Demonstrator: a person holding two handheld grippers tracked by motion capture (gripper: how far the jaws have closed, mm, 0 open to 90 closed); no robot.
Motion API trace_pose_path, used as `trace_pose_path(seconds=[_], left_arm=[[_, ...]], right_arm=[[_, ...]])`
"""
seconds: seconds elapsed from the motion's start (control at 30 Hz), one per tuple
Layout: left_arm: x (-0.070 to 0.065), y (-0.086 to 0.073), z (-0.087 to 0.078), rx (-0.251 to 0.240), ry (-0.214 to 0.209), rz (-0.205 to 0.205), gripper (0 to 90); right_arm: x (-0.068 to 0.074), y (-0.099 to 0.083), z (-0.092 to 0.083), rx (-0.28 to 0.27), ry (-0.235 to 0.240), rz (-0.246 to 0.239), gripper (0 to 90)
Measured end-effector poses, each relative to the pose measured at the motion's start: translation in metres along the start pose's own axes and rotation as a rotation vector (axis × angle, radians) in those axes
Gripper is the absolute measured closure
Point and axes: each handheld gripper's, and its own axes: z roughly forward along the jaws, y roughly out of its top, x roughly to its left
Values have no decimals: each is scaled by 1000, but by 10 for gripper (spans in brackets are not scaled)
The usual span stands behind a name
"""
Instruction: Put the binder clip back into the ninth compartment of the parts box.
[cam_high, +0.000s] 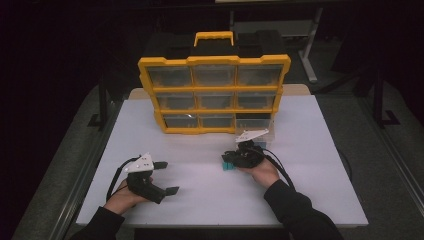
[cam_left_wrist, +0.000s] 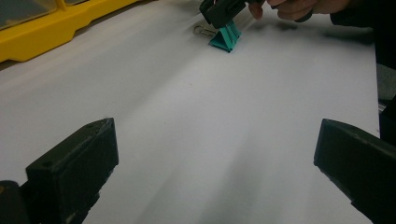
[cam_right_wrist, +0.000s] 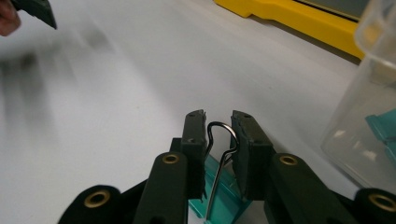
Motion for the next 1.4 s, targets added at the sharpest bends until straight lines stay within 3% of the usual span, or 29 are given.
trace_pose_path(seconds=[0.37, 0.53, 1.07, 1.4], left_arm=[[0, 0, -1, -3, 2, -2, 0], [0, 0, -1, -3, 2, -2, 0], [0, 0, -1, -7, 2, -1, 0], [0, 0, -1, -8, 4, -3, 0]], right_arm=[[5, 3, -7, -27, 73, -12, 863], [6, 4, -10, -36, 90, -18, 868], [20, 28, -47, -119, 89, -51, 869], [20, 49, -68, -169, 67, -87, 869]])
